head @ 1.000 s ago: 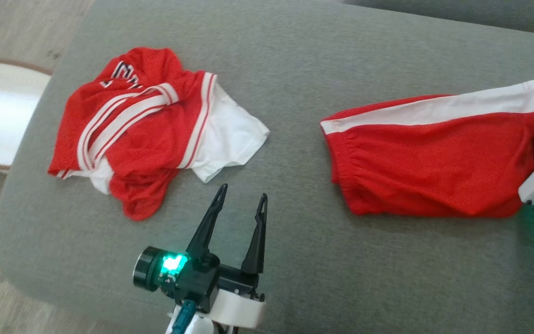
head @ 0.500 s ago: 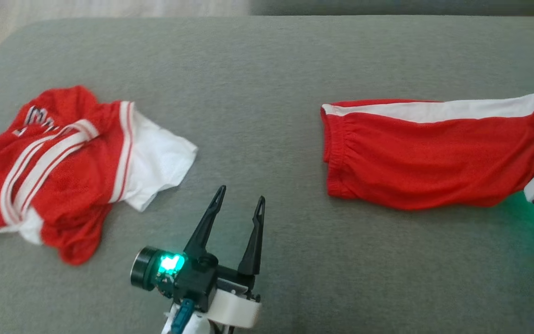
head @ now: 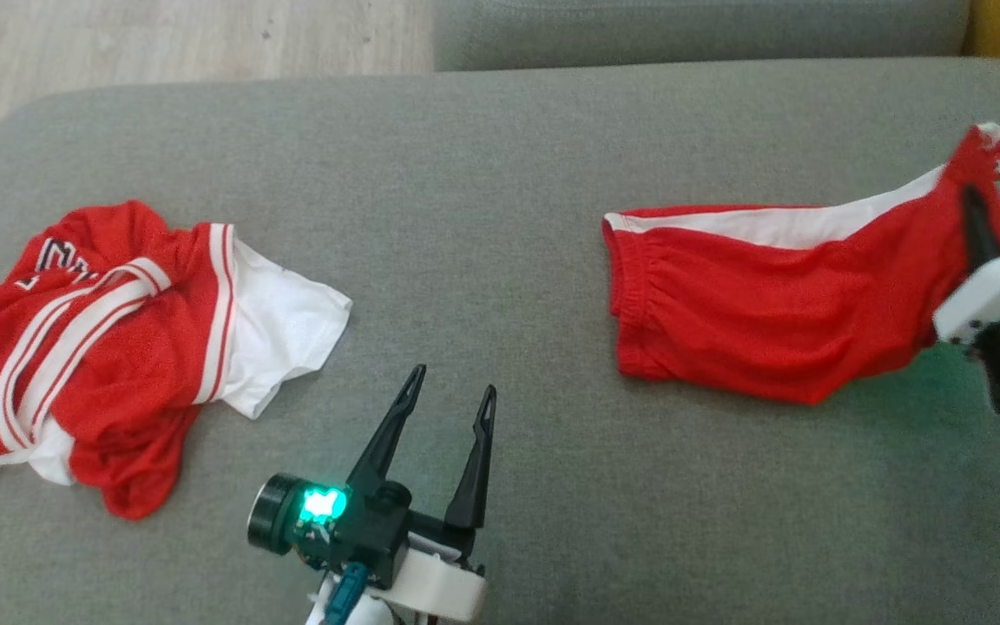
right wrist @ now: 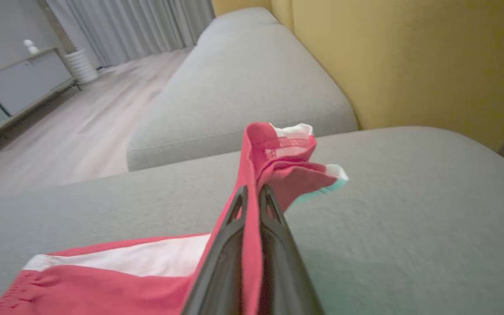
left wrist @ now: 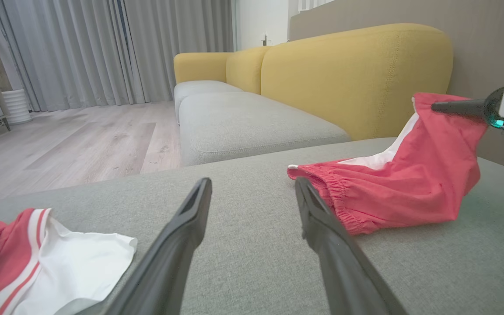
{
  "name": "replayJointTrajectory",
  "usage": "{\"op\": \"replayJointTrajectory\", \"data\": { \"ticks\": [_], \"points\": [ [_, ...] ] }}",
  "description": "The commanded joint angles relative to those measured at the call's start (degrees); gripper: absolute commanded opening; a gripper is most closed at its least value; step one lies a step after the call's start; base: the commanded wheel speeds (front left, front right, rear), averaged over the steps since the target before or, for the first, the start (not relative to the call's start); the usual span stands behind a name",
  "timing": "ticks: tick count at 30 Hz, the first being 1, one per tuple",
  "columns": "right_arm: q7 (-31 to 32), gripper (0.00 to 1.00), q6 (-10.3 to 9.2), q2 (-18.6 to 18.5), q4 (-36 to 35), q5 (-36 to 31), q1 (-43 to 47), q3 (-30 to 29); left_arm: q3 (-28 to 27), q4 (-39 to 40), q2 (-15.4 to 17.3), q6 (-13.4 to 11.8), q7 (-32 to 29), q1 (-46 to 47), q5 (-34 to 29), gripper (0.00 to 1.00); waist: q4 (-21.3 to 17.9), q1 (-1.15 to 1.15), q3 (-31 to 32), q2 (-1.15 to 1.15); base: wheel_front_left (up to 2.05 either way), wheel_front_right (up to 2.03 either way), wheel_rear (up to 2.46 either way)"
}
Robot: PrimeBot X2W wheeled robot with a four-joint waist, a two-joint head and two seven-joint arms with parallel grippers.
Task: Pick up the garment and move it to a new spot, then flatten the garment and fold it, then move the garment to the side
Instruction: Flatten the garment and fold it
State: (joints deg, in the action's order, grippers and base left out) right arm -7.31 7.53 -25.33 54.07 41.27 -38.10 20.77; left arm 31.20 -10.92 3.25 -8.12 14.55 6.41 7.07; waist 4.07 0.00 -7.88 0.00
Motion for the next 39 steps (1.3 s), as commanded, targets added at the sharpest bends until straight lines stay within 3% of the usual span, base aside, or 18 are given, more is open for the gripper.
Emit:
{"op": "replayJointTrajectory", "data": {
  "ticks": [1, 4, 14, 15, 16, 17, 18, 20, 24, 30, 34, 39],
  "points": [
    [-0.53, 0.0, -0.04, 0.35, -3.11, -0.34, -1.32, 1.48, -1.85, 1.35, -0.34, 0.06, 0.45, 0.02, -0.12, 1.0, 0.77, 0.0, 1.06, 0.0, 0.0, 0.0, 0.0],
    [-0.12, 0.0, -0.04, 1.4, -5.23, -0.51, -1.05, 2.45, -1.71, 1.01, -0.34, 0.06, 0.45, -0.36, -0.01, 1.0, 1.4, 0.0, 1.84, 0.0, 0.0, 0.0, 0.0],
    [4.01, 0.0, -0.04, 10.41, -13.67, -1.61, 3.98, 8.99, -1.3, 0.23, -0.36, -0.12, 0.45, -1.78, 0.65, 1.0, 4.27, 0.0, 3.25, 0.0, 0.0, 0.0, 0.0],
    [4.18, 0.04, -0.04, 11.37, -13.85, -1.98, 4.46, 9.8, -1.27, 0.23, -0.36, -0.15, 0.45, -1.78, 0.7, 1.0, 4.39, 0.0, 3.17, 0.0, 0.0, 0.0, 0.0],
    [4.38, 0.18, -0.04, 12.41, -13.96, -2.13, 4.97, 10.54, -1.23, 0.24, -0.36, -0.17, 0.45, -1.75, 0.76, 1.0, 4.49, 0.0, 3.08, 0.0, 0.0, 0.0, 0.0],
    [4.34, 0.45, -0.04, 13.42, -13.95, -2.26, 5.43, 11.09, -1.16, 0.25, -0.36, -0.19, 0.45, -1.7, 0.82, 1.0, 4.58, 0.0, 2.99, 0.0, 0.0, 0.0, 0.0],
    [3.94, 1.0, -0.04, 14.28, -14.06, -2.57, 5.79, 11.71, -1.06, 0.24, -0.36, -0.21, 0.45, -1.65, 0.9, 1.0, 4.68, 0.0, 2.95, 0.0, 0.0, 0.0, 0.0],
    [1.88, 1.0, -0.04, 15.49, -15.46, -2.54, 7.26, 13.08, -0.74, 0.22, -0.36, -0.45, 0.45, -1.58, 1.24, 1.0, 4.88, 0.0, 3.17, 0.0, 0.0, 0.0, 0.0],
    [-2.71, 1.0, -0.04, 13.32, -18.18, -3.14, 9.5, 12.01, -1.6, 0.4, -0.36, -1.44, 0.45, -2.32, 1.76, 1.0, 4.06, 0.0, 4.39, 0.0, 0.0, 0.0, 0.0],
    [-7.32, 1.0, -0.04, 8.2, -25.03, -6.89, 16.97, 4.31, -5.37, 1.63, -0.26, -3.0, 0.45, -3.98, 2.04, 1.0, 2.33, 0.0, 7.23, 0.0, 0.0, 0.0, 0.0],
    [-7.64, 1.0, -0.04, 8.1, -33.0, -10.14, 25.75, -3.15, -7.89, 3.11, -0.12, -3.76, 0.45, -5.95, 2.2, 1.0, 0.73, 0.0, 8.91, 0.0, 0.0, 0.0, 0.0],
    [-7.67, 1.0, -0.04, 9.69, -39.81, -15.26, 36.57, -7.04, -9.85, 4.55, 0.17, -4.18, 0.45, -8.98, 1.47, 1.0, -0.97, 0.0, 10.79, 0.0, 0.0, 0.0, 0.0]
  ]
}}
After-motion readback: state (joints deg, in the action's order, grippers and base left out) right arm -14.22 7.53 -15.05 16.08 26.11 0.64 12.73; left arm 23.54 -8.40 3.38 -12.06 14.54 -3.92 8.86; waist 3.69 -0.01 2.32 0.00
